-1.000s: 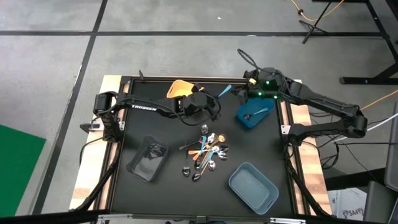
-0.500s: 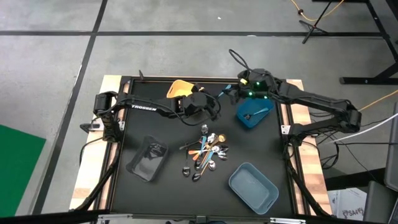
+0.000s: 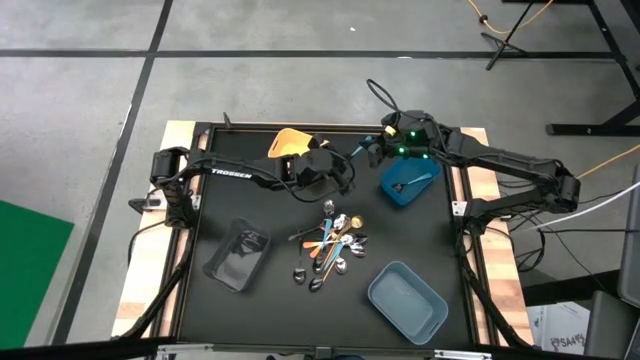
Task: Sort silverware by color (type)
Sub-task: Put the light blue spoon into the blue bin
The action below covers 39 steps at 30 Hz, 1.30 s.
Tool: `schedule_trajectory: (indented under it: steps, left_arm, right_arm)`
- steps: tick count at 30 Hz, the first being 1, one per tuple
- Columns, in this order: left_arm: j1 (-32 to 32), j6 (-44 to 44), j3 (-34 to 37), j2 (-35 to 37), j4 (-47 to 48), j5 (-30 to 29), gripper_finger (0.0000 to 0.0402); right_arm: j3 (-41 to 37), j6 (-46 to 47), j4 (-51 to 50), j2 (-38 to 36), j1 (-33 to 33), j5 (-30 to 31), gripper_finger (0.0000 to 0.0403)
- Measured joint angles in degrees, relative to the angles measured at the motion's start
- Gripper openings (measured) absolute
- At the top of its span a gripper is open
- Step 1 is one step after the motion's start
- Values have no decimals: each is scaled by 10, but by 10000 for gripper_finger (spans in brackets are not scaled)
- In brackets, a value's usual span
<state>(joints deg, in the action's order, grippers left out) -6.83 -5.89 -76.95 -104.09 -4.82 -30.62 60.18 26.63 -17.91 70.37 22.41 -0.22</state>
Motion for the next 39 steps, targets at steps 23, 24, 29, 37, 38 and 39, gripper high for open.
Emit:
schedule_trajectory:
  steps: [23,24,29,37,38,39]
  left_arm:
    - [0,0,0,0,-1,33,83]
    - [0,0,0,0,-1,36,90]
    - [3,0,0,0,0,52,117]
    - [13,0,0,0,2,52,129]
    - [14,0,0,0,3,52,130]
    - [14,0,0,0,3,52,130]
  right_arm:
    - [0,-46,-2,-1,1,-8,1]
    - [0,-48,-5,-1,1,-8,1]
    - [15,-63,-76,-14,15,-8,1]
    - [48,-76,-247,-68,77,-5,0]
    - [48,-76,-269,-77,85,-5,0]
    - [48,-76,-291,-86,95,-6,0]
